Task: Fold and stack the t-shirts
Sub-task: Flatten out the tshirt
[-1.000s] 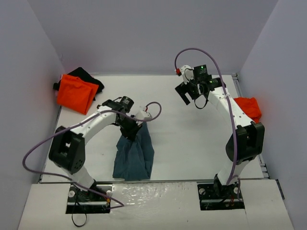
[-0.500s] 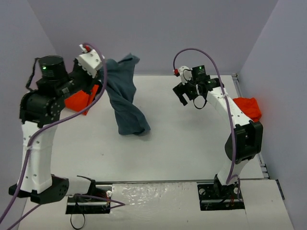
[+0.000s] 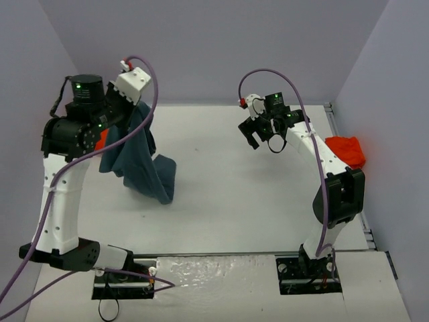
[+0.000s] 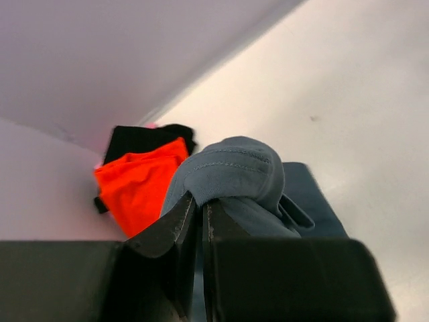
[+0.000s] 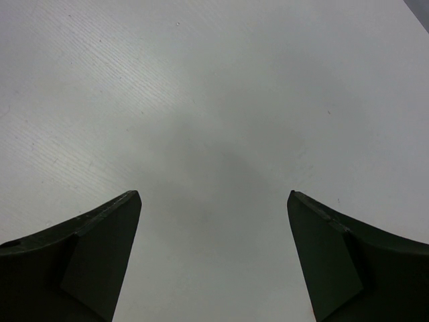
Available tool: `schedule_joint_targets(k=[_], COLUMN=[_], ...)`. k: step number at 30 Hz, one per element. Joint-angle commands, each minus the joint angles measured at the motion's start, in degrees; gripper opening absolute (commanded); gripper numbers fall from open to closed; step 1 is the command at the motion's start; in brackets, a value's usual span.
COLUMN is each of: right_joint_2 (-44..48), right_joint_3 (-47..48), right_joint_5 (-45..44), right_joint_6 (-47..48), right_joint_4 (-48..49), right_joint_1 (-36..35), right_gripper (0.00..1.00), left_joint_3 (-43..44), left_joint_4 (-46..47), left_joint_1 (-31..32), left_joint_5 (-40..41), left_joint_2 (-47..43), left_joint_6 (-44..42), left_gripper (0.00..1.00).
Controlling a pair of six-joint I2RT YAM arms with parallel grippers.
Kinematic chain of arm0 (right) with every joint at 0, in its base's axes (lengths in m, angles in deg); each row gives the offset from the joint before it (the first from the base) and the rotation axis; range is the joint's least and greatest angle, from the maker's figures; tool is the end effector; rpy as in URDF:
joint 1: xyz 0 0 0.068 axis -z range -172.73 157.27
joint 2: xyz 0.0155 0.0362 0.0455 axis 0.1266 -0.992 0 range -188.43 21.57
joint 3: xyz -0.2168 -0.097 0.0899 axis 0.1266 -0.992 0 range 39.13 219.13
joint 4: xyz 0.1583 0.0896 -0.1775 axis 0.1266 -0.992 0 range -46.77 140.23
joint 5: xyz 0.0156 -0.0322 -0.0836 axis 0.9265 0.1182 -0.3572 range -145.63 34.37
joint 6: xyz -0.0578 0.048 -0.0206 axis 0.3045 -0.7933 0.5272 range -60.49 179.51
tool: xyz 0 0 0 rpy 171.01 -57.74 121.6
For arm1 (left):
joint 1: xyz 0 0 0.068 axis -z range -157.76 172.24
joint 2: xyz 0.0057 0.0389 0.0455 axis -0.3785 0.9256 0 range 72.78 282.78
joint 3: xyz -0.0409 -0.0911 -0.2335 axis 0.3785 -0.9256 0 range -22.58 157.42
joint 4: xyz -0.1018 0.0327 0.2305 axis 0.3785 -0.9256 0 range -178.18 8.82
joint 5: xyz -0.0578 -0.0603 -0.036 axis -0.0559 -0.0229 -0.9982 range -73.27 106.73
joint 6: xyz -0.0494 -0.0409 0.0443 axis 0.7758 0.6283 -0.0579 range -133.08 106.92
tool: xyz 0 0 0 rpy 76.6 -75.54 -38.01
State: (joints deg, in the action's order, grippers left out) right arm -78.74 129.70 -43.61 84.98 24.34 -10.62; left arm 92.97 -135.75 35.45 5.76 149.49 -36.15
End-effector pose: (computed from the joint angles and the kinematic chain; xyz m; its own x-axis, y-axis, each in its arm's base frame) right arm 0.3961 0.1425 0.2920 -0.3019 -0.5395 -0.7860 -0.6552 0.7163 -0.2400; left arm 0.2356 -0.0684 0.5090 -0.0851 0.4151 -0.9058 0.4739 0.8166 0.3296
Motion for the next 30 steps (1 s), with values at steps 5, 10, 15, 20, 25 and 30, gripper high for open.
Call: schedule_joint_targets(k=[5,10,15,20,25,30], right_joint_2=[1.0,-0.4,-0.8,-1.5,-2.5,-5.7], right_joint_3=[0.8,1.1,1.1,1.5,1.7,5.0], right_joint_5=[-1.6,-2.8,-3.8,-4.0,-2.8,-2.4], right_joint_6=[-0.7,-0.7,-0.6,-0.8,-0.8,-1.1], right_joint_4=[2.3,2.3,2.2,2.2,2.0,0.2], right_joint_1=[0.0,0.0,0.4,0.6,0.4,-0.7], right_gripper=[0.88,0.88,0.88,0.88,0.88,0.88], left_joint_3=[2.8,10.2,30.0,44.6,36.6,21.1], left_joint_4=[-6.2,-12.7,-16.4,-18.3,-23.1,-16.8], left_joint_1=[10.3,15.3,18.6,17.0,16.6,14.6], left_joint_5=[-13.0,-24.5,-28.4,-26.0,-14.8,-1.6], left_joint_2=[4.7,7.3,11.5,8.8,1.6,-3.8], left_joint_6=[-6.7,-10.9,-9.2,-10.8,-15.5,-13.8], left_gripper=[0.00,0.00,0.00,0.00,0.48,0.97])
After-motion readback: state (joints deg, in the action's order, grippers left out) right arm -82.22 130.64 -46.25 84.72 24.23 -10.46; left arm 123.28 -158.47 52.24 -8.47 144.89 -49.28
